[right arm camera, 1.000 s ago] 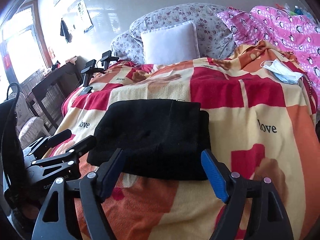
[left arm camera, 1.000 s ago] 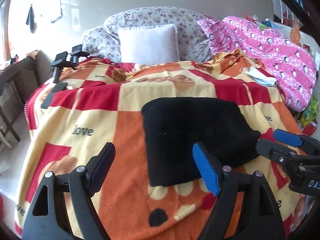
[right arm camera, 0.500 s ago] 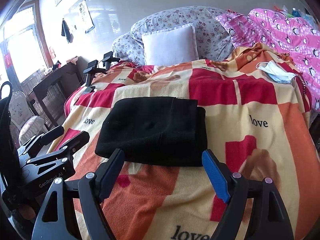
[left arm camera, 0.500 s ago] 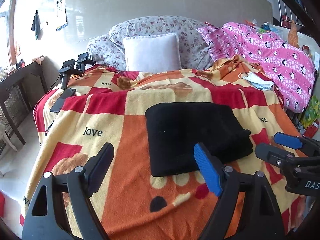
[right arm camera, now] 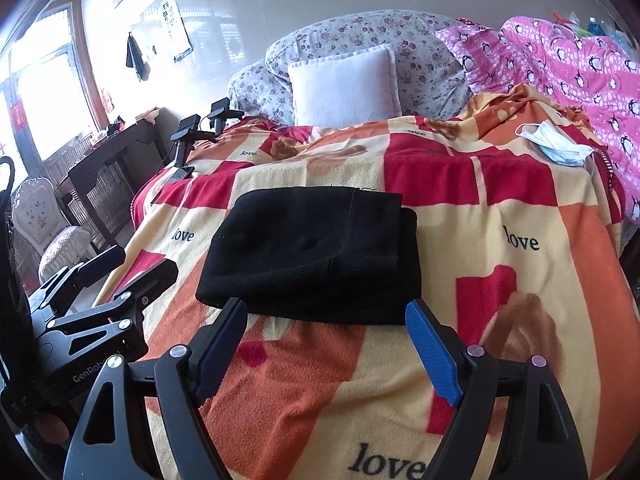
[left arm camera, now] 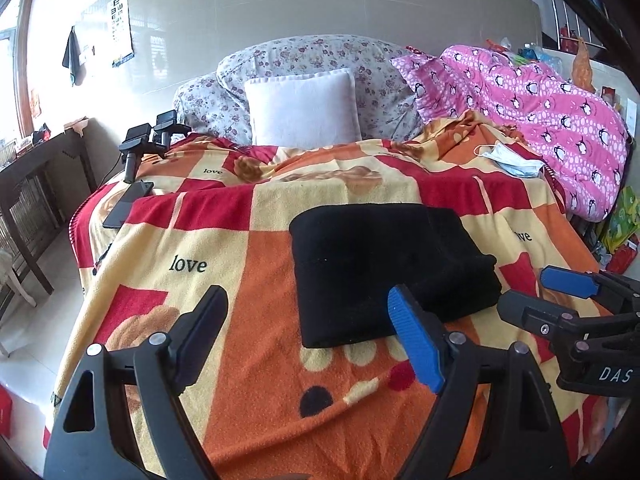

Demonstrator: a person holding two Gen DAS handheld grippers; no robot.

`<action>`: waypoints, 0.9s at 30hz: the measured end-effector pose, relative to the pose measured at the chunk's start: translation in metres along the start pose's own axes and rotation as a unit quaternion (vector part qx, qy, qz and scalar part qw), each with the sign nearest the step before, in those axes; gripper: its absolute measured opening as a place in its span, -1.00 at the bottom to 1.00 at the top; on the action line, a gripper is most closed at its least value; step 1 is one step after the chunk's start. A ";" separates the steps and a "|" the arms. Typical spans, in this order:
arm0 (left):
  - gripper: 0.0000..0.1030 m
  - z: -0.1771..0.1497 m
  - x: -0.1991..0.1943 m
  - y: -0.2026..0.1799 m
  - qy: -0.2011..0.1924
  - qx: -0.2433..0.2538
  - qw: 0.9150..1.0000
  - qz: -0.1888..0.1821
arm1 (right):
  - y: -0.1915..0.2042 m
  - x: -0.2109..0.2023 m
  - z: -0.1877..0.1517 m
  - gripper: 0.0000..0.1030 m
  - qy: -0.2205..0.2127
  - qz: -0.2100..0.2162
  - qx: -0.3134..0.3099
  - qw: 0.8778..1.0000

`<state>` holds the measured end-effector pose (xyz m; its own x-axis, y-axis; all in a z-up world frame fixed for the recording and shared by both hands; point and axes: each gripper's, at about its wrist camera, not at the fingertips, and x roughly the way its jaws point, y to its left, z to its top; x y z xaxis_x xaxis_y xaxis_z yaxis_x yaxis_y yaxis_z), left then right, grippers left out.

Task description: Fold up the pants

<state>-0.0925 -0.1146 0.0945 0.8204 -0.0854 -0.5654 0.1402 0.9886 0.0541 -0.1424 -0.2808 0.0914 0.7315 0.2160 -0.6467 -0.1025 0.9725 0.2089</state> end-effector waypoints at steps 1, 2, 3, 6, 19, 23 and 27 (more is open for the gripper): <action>0.61 0.000 0.000 0.000 0.001 -0.001 1.000 -0.001 | -0.001 0.001 0.001 0.61 0.000 -0.001 0.000 1.000; 0.61 0.000 0.000 0.000 0.001 -0.002 1.000 -0.001 | -0.001 0.001 0.001 0.61 -0.001 0.000 0.000 1.000; 0.61 0.000 0.000 0.000 0.000 -0.003 1.000 0.000 | -0.001 0.001 0.001 0.61 -0.002 -0.001 0.001 1.000; 0.61 0.000 0.000 0.000 -0.001 -0.001 1.000 0.001 | -0.003 0.002 0.001 0.61 -0.002 -0.001 0.003 1.000; 0.61 -0.002 0.009 0.001 0.006 0.000 1.000 0.001 | -0.003 0.012 -0.001 0.61 0.011 0.004 0.000 1.000; 0.61 -0.003 0.012 -0.001 0.008 0.002 1.000 0.000 | -0.005 0.015 -0.001 0.62 0.016 0.004 0.000 1.000; 0.61 -0.004 0.015 -0.003 0.012 0.005 1.000 -0.002 | -0.006 0.019 -0.001 0.61 0.020 0.005 0.001 1.000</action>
<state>-0.0828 -0.1188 0.0826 0.8067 -0.0868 -0.5845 0.1494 0.9870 0.0596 -0.1290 -0.2825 0.0769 0.7031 0.2288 -0.6733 -0.1083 0.9702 0.2166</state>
